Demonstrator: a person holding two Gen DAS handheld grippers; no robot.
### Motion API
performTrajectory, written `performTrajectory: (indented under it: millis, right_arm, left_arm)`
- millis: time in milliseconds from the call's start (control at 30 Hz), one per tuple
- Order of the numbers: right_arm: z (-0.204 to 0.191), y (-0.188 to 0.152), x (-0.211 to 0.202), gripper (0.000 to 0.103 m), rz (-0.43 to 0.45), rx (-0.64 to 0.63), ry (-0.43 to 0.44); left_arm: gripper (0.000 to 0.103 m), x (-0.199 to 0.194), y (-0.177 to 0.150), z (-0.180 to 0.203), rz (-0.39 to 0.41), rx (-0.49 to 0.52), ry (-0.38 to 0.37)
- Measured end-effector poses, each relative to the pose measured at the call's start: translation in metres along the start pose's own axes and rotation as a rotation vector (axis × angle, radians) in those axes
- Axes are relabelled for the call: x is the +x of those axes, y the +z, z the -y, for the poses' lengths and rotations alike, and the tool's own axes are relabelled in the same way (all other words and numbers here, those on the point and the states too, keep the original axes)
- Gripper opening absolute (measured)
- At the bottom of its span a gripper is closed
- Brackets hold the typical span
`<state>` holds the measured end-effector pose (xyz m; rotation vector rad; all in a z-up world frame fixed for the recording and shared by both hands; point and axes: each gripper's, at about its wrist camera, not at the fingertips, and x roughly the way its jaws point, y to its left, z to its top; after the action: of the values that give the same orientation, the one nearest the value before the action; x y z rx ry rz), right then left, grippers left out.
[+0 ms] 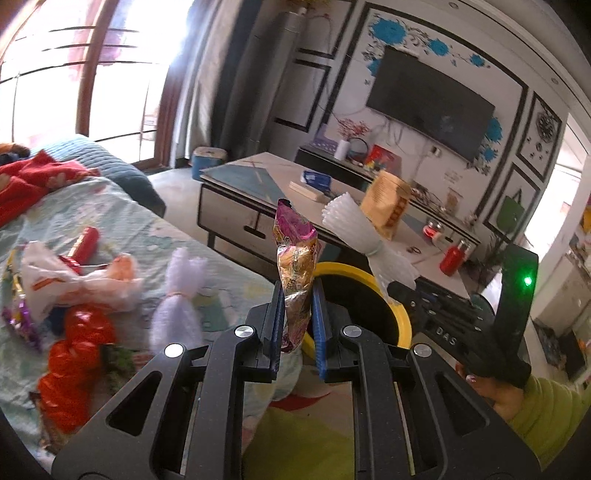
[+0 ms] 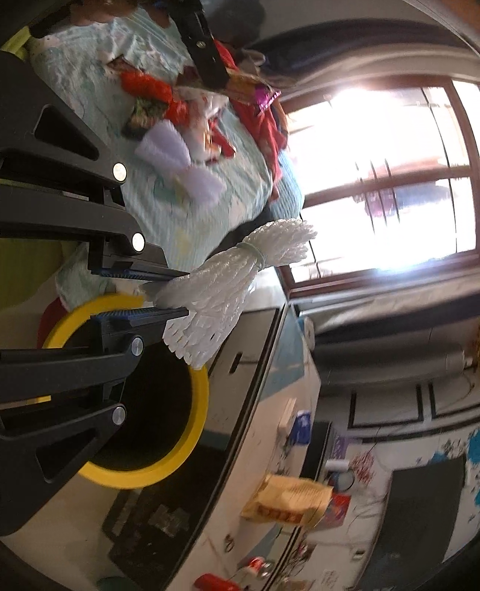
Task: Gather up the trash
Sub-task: 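Carry the wrapper and foam sleeve with both tools over the yellow-rimmed bin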
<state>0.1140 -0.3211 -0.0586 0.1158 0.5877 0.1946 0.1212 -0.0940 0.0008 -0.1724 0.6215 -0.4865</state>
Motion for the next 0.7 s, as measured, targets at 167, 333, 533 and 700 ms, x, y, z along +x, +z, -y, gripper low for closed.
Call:
performTrajectory:
  millis: [167,333,533,700]
  right_arm:
    - [0.021,-0.004,0.005,0.013,-0.013,0.056,-0.041]
    - [0.048,-0.014,0.011,0.013,-0.038,0.139,-0.087]
    - [0.078,-0.026,0.019,0.013,-0.080,0.236,-0.126]
    - [0.097,-0.037,0.026,0.013,-0.120,0.309,-0.144]
  left_arm:
    - [0.009,0.020,0.000,0.018,-0.024,0.032,-0.031]
    - [0.009,0.044,0.002,0.033,-0.054,0.053,-0.063]
    - [0.009,0.078,0.005,0.046,-0.099,0.052,-0.114]
    - [0.009,0.111,0.002,0.060,-0.151,0.077,-0.143]
